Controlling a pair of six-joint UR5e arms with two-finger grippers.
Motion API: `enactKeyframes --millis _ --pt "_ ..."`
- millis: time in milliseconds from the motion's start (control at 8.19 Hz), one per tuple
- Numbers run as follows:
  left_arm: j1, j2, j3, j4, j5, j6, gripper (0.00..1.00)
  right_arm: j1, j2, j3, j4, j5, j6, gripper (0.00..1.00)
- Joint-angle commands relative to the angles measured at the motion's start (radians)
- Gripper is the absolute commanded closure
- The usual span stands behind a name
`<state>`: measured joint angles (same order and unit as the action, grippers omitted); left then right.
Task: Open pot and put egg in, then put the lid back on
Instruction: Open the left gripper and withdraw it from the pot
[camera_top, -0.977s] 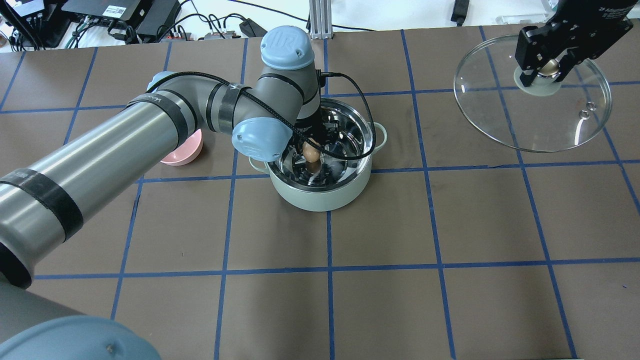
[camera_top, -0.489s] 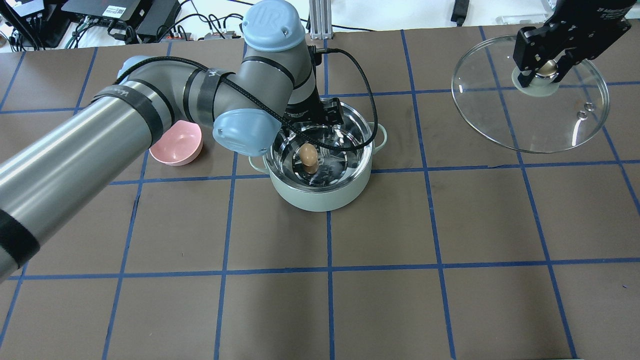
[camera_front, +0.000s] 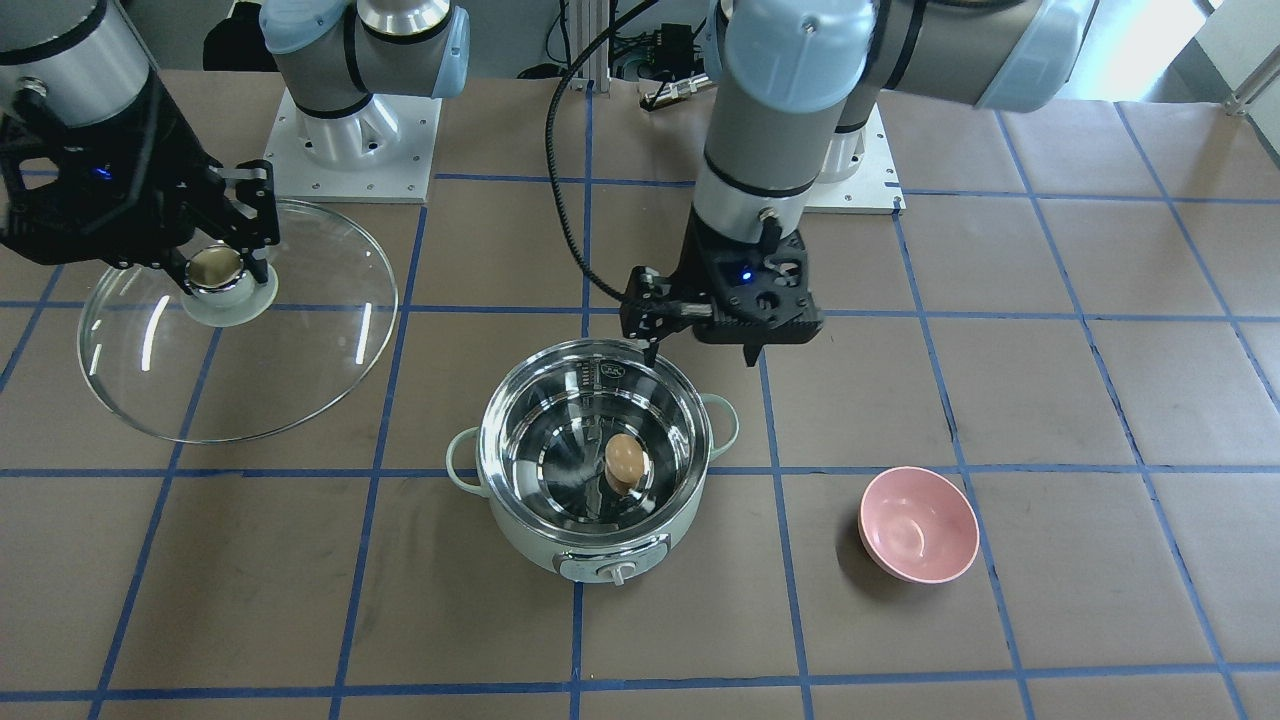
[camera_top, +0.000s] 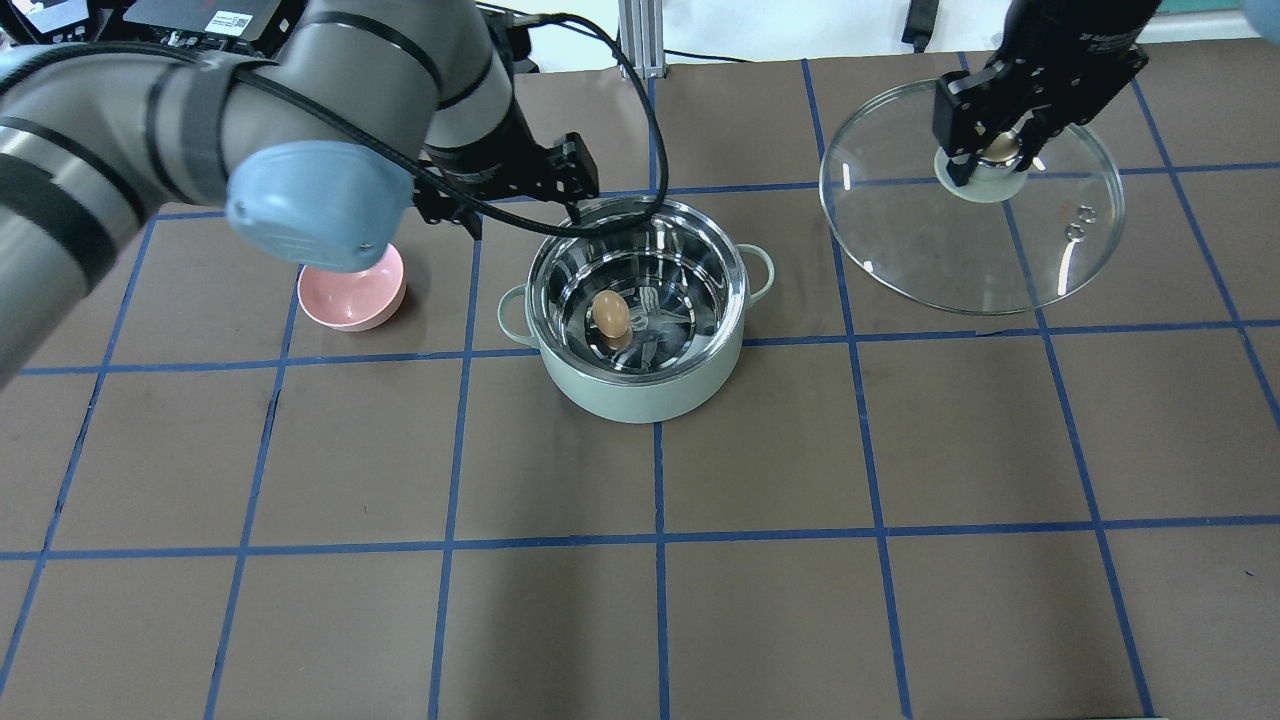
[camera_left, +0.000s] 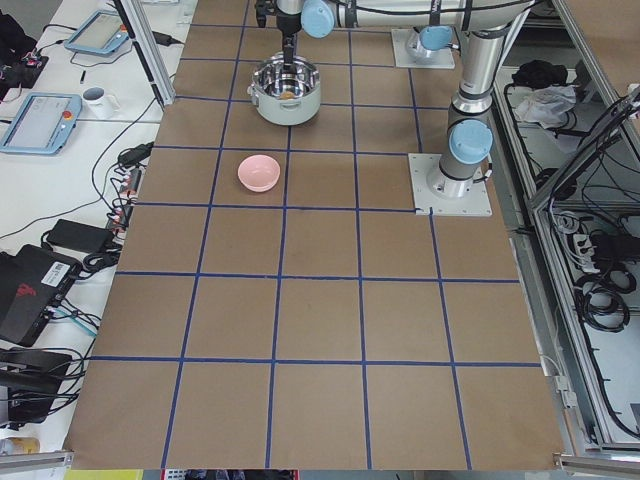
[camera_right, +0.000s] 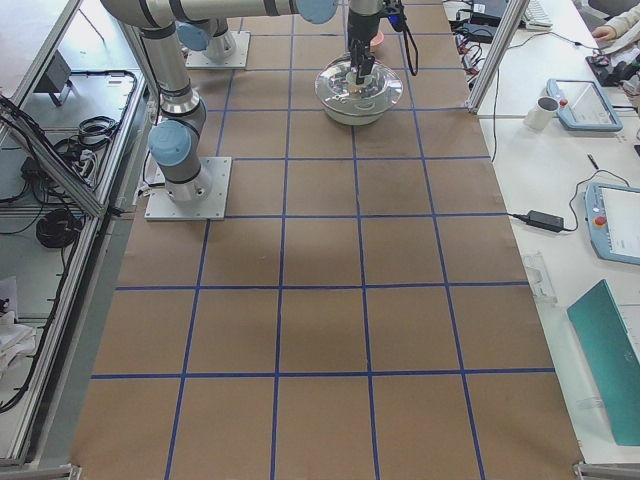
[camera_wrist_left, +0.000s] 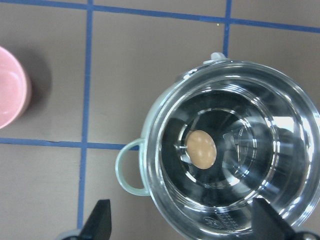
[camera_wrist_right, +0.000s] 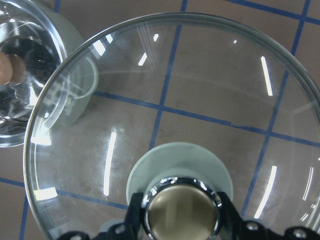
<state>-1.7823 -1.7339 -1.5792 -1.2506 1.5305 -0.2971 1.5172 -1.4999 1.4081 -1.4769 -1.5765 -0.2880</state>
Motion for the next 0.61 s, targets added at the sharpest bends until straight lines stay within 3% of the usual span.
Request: enactKeyframes --millis 0,122,366,489 --pt "0.136 0.12 0.002 -0.088 0.01 0.048 0.0 0.128 0.044 0.0 -0.061 0.016 0.003 1.0" --pt "0.185 0.152 0.004 -0.09 0.008 0.085 0.0 0.177 0.078 -0.003 -0.098 0.018 0.003 1.0" --pt "0.205 0.189 0.007 -0.278 0.019 0.085 0.0 0.282 0.139 -0.005 -0.167 0.021 0.058 1.0" --pt "0.199 0.201 0.007 -0.297 0.023 0.085 0.0 0.314 0.171 -0.008 -0.183 0.039 0.064 1.0"
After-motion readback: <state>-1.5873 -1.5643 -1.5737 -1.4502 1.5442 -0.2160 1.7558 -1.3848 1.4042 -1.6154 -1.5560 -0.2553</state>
